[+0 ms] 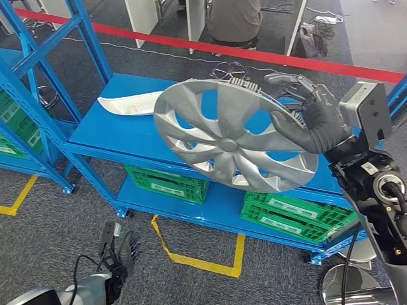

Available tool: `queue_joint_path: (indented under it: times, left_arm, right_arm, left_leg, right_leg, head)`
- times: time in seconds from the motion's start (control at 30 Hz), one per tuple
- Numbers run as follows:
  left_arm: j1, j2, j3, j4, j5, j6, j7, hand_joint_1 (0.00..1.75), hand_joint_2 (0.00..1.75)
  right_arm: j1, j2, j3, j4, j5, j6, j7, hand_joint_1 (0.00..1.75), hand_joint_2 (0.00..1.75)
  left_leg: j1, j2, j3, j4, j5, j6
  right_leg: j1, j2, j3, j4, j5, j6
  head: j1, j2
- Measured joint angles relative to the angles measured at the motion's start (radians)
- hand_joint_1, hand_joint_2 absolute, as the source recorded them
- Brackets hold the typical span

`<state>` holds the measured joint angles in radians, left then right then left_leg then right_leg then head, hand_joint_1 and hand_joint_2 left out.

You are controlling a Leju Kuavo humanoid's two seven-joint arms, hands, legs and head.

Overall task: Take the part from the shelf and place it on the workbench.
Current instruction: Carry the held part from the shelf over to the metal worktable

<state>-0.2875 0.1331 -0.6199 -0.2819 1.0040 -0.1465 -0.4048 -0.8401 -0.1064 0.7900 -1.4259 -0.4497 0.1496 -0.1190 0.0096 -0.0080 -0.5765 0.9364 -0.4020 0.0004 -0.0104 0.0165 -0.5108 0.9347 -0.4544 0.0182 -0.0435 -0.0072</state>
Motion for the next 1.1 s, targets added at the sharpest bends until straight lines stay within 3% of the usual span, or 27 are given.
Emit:
queue_joint_path:
  times: [0.9, 1.1]
  left_arm:
    - [-0.017, -0.01, 0.0, 0.0, -0.02, 0.02, 0.015, 0.0, 0.0]
    - [-0.021, -0.015, 0.0, 0.0, -0.017, 0.021, 0.014, 0.0, 0.0]
  right_arm:
    - [0.02, -0.018, -0.006, -0.104, 0.025, 0.02, -0.004, 1.75, 1.75]
    - [0.032, -0.018, -0.008, -0.118, 0.048, -0.033, -0.06, 1.75, 1.75]
  left_leg:
    - [0.0, 0.0, 0.0, 0.0, 0.0, 0.0]
    - [0.0, 0.0, 0.0, 0.0, 0.0, 0.0]
  right_leg:
    - [0.0, 0.0, 0.0, 0.0, 0.0, 0.0]
    - [0.0, 0.0, 0.0, 0.0, 0.0, 0.0]
  head:
    - [0.0, 0.0]
    - [0.0, 0.0]
